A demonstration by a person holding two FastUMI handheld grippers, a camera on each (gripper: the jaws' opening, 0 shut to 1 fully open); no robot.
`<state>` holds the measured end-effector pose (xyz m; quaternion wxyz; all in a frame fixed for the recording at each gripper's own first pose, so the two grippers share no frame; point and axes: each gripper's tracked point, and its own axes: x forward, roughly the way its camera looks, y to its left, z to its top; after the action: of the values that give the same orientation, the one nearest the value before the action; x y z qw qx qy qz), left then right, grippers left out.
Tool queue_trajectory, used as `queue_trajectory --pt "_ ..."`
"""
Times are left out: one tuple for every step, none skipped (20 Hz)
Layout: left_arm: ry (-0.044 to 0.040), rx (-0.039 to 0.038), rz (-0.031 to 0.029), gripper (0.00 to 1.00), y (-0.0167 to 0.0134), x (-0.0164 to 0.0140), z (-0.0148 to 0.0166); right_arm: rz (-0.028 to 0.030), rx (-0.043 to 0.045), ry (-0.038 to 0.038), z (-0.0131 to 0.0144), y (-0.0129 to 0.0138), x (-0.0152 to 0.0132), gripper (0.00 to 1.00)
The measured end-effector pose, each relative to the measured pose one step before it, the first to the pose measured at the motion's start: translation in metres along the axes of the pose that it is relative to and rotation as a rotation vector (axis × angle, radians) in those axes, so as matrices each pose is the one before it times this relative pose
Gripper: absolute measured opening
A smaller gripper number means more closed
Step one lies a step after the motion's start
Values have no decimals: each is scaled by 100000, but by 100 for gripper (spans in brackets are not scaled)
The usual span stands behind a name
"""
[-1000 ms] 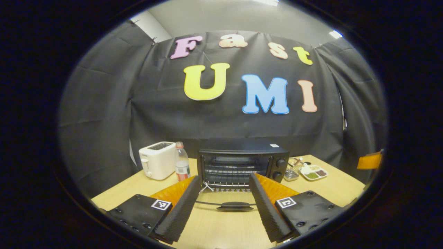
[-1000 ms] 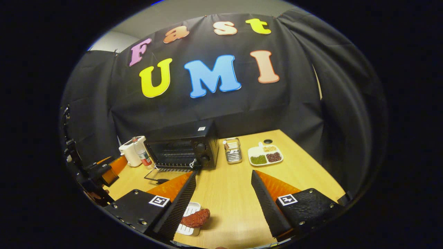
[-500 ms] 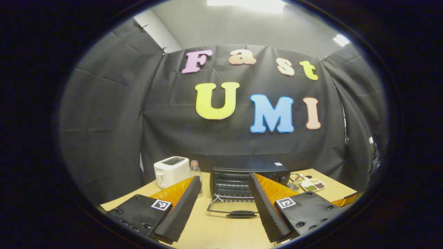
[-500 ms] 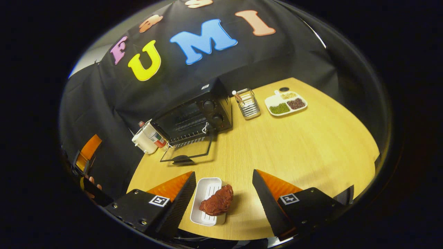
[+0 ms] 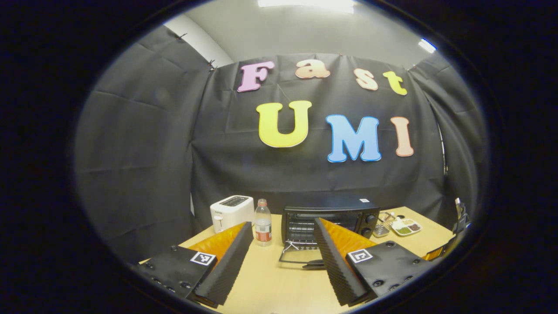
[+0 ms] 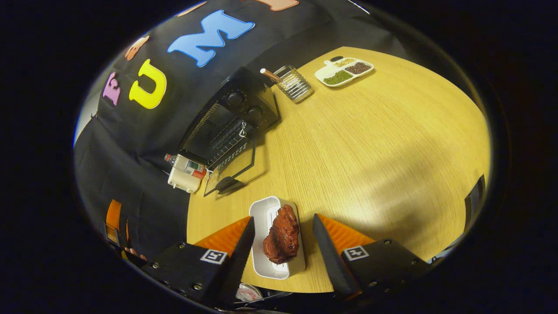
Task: Open the electric oven with the left hand, put the food in, and close the electric oven.
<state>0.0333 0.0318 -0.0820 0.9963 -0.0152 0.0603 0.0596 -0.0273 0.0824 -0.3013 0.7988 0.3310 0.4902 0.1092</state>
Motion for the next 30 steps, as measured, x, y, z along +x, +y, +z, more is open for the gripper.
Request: queue_trajectory --pt "399 62 403 94 229 27 -287 593 817 1428 -318 44 -179 76" --pt "528 -45 23 98 79 -60 -100 389 127 1394 -451 94 382 70" --pt "467 -36 22 98 -33 117 -300 485 -251 1385 -293 127 76 70" --pt "336 108 -99 98 -71 99 -79 529 58 1352 -334 166 143 70" --pt "62 43 59 94 95 72 -82 1985 800 1552 -290 398 78 70" --pt "6 -135 62 98 24 16 -65 2164 1557 1438 -348 557 5 71" --pt "92 -526 -101 98 -25 -1 -88 1046 1194 1844 -397 210 176 70" --pt "285 -548 -247 94 -81 75 -37 150 110 664 -313 -14 209 71" --pt "249 -210 -148 94 -2 39 -250 377 -333 561 -79 34 10 71" --pt "118 -71 -83 98 -40 128 -50 406 -79 312 -178 112 4 70" --pt "-20 -93 -348 98 -85 117 27 -4905 -451 -841 693 -1136 -852 70" --pt "-12 13 -324 95 -142 100 -131 -2462 3848 -4647 -63 -259 788 51" --pt "67 193 -341 95 -110 134 38 2728 3274 2039 159 331 159 31" --pt "-155 260 -48 99 40 -27 -110 1091 561 -243 6 192 56 24" --pt "-202 56 -354 95 -42 50 78 997 531 -2077 710 38 633 22" --pt "-81 216 -466 99 -100 131 35 916 -1661 494 -398 451 -834 16" --pt "-401 375 305 99 75 114 115 -351 155 -2104 35 268 320 16" --pt "-221 -95 -245 99 5 102 -4 121 -1999 181 477 -86 -540 8" --pt "5 -275 -257 94 20 28 68 -466 -1286 -135 160 129 -160 8" --pt "-20 -100 -198 99 83 85 -35 -191 -228 -415 266 267 -386 9" --pt "-127 71 -116 99 103 90 35 620 -81 -814 498 515 -310 8" --pt "-207 88 -185 95 113 66 28 795 44 -1671 641 556 -183 9" --pt "-327 67 -105 94 88 160 106 1203 13 -1789 792 690 -251 9" --pt "136 13 -534 95 29 233 -106 1158 402 -1885 705 830 -93 8" --pt "338 -11 -432 94 100 174 -52 1154 267 -1893 863 816 61 8" --pt "22 -18 -246 98 137 238 -76 1251 40 -1691 708 839 27 9" --pt "-152 -119 -245 95 175 194 82 1202 -208 -1431 724 843 188 9" --pt "-17 -89 -146 95 143 177 21 983 -496 -1212 546 701 327 9" --pt "173 -83 -240 95 184 195 -13 687 -546 -1035 614 632 516 9" --pt "98 72 -212 95 179 230 -164 613 -714 -403 185 663 756 8"
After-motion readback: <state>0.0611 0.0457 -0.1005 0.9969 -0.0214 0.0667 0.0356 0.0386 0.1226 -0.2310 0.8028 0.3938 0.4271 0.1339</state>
